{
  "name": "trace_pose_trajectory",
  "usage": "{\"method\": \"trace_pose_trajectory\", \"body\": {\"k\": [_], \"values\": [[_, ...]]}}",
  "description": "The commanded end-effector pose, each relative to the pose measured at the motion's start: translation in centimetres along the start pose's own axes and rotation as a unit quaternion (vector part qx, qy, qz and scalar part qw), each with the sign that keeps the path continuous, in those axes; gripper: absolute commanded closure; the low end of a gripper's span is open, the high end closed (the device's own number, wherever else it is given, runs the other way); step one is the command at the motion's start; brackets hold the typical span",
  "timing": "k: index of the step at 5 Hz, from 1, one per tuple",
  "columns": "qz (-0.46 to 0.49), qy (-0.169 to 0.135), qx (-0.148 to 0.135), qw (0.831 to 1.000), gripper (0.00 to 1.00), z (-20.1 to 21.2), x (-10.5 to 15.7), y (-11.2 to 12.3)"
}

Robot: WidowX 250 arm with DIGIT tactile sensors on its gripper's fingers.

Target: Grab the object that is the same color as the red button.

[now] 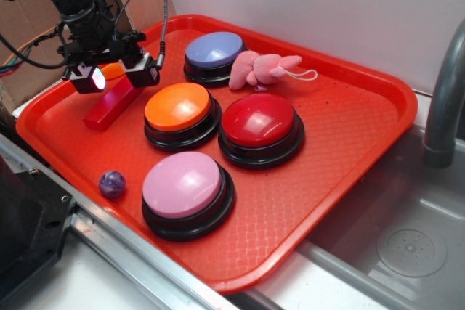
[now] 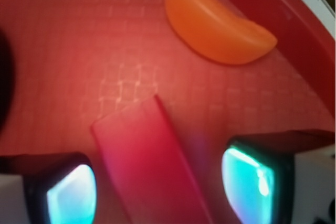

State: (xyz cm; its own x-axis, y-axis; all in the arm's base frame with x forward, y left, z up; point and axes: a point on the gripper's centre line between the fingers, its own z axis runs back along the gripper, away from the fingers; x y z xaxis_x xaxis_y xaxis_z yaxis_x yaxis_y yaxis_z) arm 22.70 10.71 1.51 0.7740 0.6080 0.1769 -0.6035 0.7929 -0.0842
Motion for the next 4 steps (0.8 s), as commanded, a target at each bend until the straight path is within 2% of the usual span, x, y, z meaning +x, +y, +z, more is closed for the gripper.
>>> {"method": "trace_pose_trajectory", "body": {"k": [1, 2, 3, 4], "values": [[-0.014, -0.002, -0.002, 1.0, 0.0, -0.3, 0.2, -0.1], [-0.024, 0.003, -0.005, 1.0, 0.0, -0.5, -0.1, -0.4], [-0.023, -0.002, -0.02, 1.0, 1.0, -0.1, 0.0, -0.3], [-0.03, 0.004, 0.009, 1.0, 1.0, 1.8, 0.8, -0.4]]}}
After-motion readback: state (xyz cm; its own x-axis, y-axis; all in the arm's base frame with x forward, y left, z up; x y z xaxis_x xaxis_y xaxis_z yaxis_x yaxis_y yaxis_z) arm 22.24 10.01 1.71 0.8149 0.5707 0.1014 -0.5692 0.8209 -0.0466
